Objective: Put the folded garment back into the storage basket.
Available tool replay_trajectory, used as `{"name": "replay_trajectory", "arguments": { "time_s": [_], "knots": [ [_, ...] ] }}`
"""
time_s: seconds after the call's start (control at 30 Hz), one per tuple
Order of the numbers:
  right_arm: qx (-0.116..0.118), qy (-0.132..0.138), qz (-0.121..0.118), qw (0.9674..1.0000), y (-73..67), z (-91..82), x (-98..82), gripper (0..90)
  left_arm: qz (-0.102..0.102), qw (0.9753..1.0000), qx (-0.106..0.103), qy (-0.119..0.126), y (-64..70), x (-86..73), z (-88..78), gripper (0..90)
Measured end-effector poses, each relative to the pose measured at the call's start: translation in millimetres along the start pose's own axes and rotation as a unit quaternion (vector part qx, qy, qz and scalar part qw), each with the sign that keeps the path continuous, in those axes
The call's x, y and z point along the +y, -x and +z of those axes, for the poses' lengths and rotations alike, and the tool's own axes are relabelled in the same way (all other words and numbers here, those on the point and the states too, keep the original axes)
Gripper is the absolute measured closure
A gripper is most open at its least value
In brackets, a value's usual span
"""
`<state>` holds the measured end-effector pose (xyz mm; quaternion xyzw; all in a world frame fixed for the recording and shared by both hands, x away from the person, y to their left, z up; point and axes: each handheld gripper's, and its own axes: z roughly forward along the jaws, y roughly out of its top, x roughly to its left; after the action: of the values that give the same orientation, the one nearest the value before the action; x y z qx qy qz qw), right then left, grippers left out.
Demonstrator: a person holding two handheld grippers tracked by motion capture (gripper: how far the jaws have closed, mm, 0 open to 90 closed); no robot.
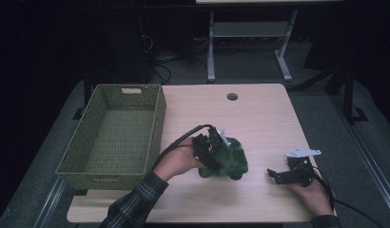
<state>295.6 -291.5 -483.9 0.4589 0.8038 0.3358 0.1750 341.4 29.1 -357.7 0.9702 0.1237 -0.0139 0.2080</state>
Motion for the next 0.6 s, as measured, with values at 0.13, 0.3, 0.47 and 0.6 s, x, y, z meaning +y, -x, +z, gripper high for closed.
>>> {"name": "replay_trajectory", "arguments": {
  "time_s": [0.13,0.3,0.47,0.6],
  "knots": [
    [0.000,0.000,0.000,1.0000,0.0,-0.1,0.0,0.6,-0.009,0.9999,0.012,0.003,-6.4,-1.5,-19.4,66.9],
    [0.000,0.000,0.000,1.0000,0.0,0.0,0.0,0.6,-0.026,0.9992,0.029,0.008,-14.0,-7.1,-41.5,66.6],
    [0.000,0.000,0.000,1.0000,0.0,0.0,0.0,0.6,-0.042,0.9980,0.045,0.013,-21.1,-15.2,-59.4,66.5],
    [-0.001,0.000,0.001,1.0000,-0.2,0.0,0.1,0.6,-0.053,0.9969,0.056,0.013,-26.7,-21.5,-71.7,66.5]
  ]
}}
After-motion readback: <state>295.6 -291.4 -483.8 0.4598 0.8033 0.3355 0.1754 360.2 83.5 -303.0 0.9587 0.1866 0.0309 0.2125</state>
